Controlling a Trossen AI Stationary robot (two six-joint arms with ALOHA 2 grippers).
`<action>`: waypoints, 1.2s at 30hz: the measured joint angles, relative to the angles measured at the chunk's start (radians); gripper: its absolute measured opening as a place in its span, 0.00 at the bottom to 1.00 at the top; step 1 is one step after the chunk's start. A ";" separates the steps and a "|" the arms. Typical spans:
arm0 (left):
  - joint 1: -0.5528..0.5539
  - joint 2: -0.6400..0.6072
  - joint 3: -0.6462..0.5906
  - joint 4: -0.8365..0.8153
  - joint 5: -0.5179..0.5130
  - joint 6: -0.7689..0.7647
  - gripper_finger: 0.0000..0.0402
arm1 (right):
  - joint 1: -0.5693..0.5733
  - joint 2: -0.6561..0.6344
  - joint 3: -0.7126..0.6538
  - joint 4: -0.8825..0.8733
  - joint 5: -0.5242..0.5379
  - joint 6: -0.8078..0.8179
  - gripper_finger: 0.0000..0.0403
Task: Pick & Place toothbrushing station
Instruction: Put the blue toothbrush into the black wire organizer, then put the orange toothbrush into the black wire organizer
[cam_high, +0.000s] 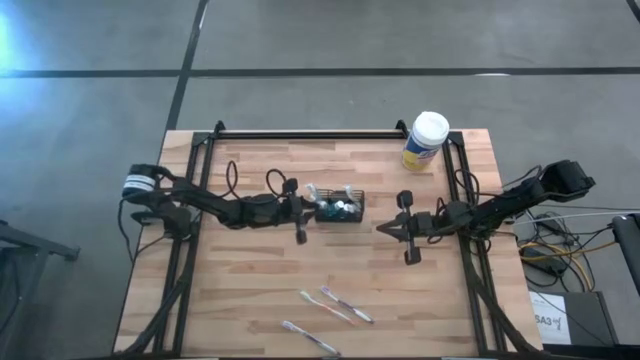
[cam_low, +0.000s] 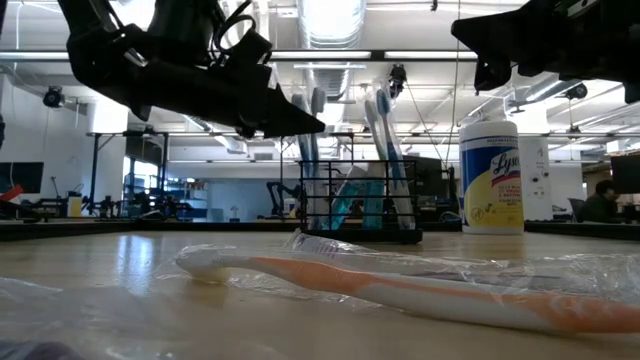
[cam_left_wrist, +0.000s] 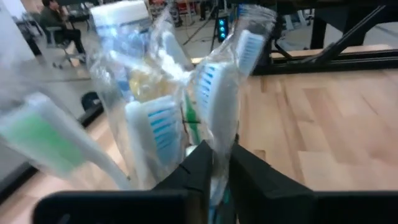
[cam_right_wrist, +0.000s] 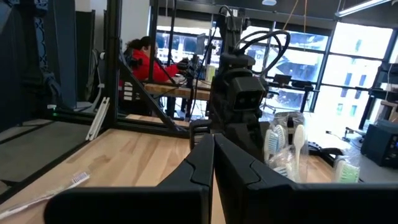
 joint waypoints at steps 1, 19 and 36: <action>0.000 -0.003 -0.001 -0.004 0.003 -0.016 0.14 | 0.000 0.000 0.000 0.000 0.000 0.000 0.02; -0.001 -0.211 -0.001 -0.145 0.109 -0.080 0.60 | 0.000 0.000 0.002 0.001 -0.003 0.003 0.02; -0.178 -0.876 -0.002 -0.789 0.406 -0.134 0.50 | 0.001 0.000 0.002 -0.003 -0.004 0.025 0.02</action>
